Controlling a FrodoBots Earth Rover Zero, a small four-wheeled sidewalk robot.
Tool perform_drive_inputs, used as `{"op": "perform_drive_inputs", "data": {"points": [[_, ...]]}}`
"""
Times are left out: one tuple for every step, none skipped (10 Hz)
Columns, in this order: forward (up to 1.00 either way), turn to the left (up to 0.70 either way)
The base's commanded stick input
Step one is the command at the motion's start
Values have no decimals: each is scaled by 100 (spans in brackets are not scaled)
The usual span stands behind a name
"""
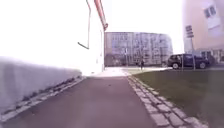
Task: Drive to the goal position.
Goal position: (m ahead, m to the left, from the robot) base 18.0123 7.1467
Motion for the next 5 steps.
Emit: {"op": "perform_drive_inputs", "data": {"points": [[85, 0], [85, 0], [85, 0], [85, 0], [85, 0]]}}
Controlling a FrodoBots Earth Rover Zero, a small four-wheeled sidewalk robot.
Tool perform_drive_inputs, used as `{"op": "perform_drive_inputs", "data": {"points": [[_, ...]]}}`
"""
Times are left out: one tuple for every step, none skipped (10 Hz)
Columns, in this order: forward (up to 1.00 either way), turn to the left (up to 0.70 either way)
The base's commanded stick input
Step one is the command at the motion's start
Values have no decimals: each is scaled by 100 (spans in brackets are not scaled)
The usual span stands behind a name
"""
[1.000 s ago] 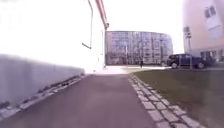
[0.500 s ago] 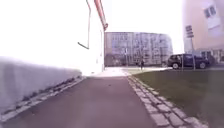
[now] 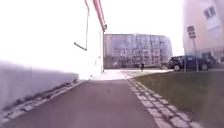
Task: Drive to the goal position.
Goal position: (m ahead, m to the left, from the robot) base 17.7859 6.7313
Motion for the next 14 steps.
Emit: {"op": "perform_drive_inputs", "data": {"points": [[85, 0], [85, 0], [85, 0], [85, 0], [85, 0], [85, 0], [85, 0], [85, 0], [85, 0], [85, 0], [85, 0], [85, 0], [85, 0], [85, 0]]}}
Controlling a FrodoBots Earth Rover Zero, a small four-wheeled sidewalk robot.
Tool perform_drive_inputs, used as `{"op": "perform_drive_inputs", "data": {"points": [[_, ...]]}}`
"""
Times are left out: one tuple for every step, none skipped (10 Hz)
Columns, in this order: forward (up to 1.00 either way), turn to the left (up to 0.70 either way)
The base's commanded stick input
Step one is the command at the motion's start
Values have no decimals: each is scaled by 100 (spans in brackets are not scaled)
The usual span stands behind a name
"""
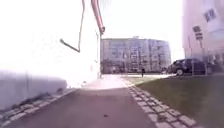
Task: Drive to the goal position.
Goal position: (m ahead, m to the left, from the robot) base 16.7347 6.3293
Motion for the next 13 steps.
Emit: {"op": "perform_drive_inputs", "data": {"points": [[85, 0], [85, 0], [85, 0], [85, 0], [85, 0], [85, 0], [85, 0], [85, 0], [85, 1], [85, 10], [85, 19], [85, 29], [85, 34]]}}
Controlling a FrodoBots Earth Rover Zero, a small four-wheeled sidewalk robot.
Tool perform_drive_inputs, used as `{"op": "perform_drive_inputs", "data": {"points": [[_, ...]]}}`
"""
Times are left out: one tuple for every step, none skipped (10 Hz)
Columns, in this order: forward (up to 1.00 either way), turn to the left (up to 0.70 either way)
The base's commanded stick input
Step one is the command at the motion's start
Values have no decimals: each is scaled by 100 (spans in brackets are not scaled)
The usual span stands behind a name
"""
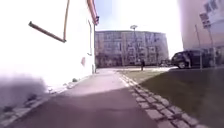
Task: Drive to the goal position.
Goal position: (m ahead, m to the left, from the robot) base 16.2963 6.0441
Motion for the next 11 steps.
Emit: {"op": "perform_drive_inputs", "data": {"points": [[85, 34], [85, 34], [85, 6], [85, 0], [85, 0], [85, 0], [85, 0], [85, 0], [85, 0], [85, 0], [85, 0]]}}
